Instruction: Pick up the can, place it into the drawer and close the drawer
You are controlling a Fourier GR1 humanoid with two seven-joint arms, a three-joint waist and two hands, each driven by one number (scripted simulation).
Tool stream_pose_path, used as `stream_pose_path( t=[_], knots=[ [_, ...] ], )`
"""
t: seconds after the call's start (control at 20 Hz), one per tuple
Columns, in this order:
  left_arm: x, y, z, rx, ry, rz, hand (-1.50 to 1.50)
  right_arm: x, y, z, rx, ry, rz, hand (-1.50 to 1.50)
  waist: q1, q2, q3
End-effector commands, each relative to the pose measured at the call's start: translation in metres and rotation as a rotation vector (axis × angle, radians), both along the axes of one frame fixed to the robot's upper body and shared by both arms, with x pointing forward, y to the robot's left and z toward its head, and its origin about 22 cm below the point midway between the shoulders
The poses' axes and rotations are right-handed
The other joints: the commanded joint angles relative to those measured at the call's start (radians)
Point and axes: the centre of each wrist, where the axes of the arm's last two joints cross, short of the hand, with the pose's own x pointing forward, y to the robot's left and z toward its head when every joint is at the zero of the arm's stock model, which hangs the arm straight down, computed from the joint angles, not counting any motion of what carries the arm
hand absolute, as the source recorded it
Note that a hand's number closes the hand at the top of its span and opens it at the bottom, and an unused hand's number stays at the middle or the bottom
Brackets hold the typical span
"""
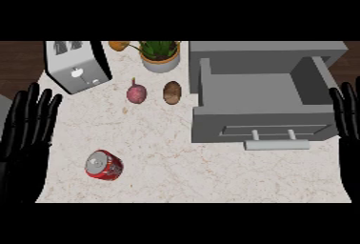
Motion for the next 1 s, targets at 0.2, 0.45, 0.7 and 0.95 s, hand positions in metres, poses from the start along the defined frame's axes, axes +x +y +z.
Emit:
stream_pose_path(
  t=[0.2, 0.45, 0.7, 0.95],
  knots=[
    [-0.062, 0.015, 0.023, -0.006, -0.014, 0.028, -1.50, 0.001, 0.009, 0.003, 0.039, 0.016, 0.025, -1.50, 0.028, 0.025, 0.001],
    [-0.071, 0.025, -0.014, -0.116, 0.362, 0.245, -1.50, 0.000, 0.002, -0.029, 0.079, 0.294, -0.118, -1.50, 0.033, 0.027, 0.001],
    [-0.091, 0.028, -0.003, -0.111, 0.395, 0.283, -1.50, -0.022, -0.021, -0.020, 0.087, 0.306, -0.123, -1.50, 0.017, 0.025, 0.001],
    [-0.089, 0.047, 0.012, -0.132, 0.368, 0.269, -1.50, -0.022, -0.018, -0.012, 0.102, 0.316, -0.111, -1.50, 0.016, 0.026, 0.001]
  ],
)
